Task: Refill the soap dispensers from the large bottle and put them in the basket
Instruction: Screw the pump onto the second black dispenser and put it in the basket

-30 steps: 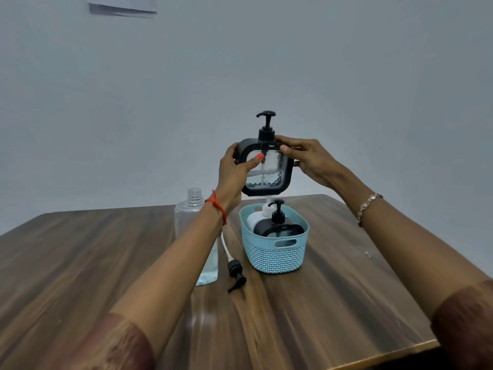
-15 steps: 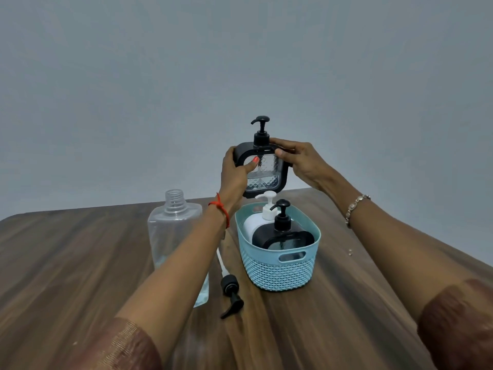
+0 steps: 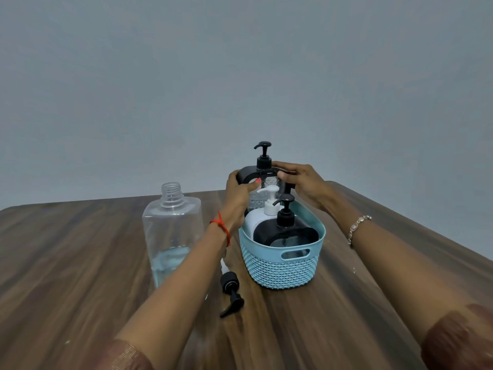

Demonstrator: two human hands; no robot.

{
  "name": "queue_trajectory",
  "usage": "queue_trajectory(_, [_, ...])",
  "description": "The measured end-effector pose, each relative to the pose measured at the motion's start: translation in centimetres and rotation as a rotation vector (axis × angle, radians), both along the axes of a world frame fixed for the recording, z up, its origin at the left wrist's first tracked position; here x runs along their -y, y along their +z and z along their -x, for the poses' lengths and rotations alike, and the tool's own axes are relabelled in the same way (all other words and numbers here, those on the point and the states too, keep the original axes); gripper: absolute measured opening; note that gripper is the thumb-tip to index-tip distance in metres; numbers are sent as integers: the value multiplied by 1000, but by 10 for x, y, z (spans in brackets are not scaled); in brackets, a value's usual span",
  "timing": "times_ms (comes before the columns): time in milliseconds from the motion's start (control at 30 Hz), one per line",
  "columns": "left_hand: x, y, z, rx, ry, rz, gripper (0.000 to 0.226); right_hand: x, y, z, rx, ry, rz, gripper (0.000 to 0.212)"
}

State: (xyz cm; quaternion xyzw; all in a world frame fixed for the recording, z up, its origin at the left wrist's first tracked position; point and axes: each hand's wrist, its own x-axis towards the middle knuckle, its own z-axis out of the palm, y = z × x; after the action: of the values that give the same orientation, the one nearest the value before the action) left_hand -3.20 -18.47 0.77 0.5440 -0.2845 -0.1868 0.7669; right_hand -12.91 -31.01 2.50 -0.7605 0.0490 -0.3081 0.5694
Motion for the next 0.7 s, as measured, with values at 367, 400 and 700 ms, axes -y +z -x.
queue_trajectory(367, [-10, -9, 8, 226, -101, -290, 29, 0, -21, 18, -289, -135, 281, 29])
queue_trajectory(400, [-7, -18, 0, 244, -88, -331, 31, 0, -21, 19, -293, -143, 279, 26])
queue_trajectory(700, [-12, -2, 11, 622, -29, -642, 18, -8, -20, 23, -325, -248, 398, 17])
